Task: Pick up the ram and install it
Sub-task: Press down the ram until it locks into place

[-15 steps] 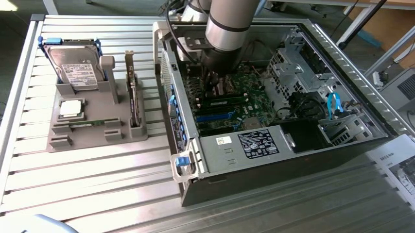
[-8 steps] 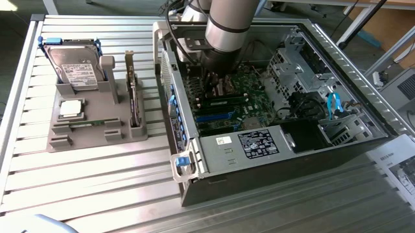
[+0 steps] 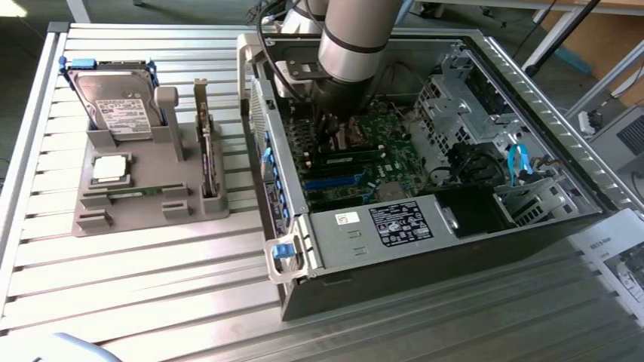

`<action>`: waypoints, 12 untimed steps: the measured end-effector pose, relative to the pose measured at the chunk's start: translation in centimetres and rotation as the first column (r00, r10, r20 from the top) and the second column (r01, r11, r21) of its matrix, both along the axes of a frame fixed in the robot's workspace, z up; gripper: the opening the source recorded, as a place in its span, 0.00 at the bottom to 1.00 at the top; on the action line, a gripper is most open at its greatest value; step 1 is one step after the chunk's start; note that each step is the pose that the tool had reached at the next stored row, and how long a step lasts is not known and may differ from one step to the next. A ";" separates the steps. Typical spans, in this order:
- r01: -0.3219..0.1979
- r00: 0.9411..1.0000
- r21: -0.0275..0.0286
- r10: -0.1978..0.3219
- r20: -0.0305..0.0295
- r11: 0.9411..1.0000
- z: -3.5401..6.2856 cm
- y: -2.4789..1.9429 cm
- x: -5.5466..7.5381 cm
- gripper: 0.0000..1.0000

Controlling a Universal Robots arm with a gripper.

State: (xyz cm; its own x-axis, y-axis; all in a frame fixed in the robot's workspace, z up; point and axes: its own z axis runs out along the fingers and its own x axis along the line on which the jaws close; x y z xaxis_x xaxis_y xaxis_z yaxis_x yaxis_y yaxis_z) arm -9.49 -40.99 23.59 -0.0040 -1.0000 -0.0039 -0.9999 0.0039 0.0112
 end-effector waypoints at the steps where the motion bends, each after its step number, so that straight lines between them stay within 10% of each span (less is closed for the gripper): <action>1: 0.000 1.000 0.000 0.000 0.000 1.000 0.00 0.00 0.0 0.10; 12: 0.000 1.000 0.000 0.000 0.000 1.000 -0.18 0.00 0.0 0.10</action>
State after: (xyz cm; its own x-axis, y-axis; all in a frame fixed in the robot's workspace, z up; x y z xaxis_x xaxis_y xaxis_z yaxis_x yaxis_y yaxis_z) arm -9.49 -40.99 23.40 -0.0039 -1.0000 -0.0039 -0.9999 0.0039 0.0112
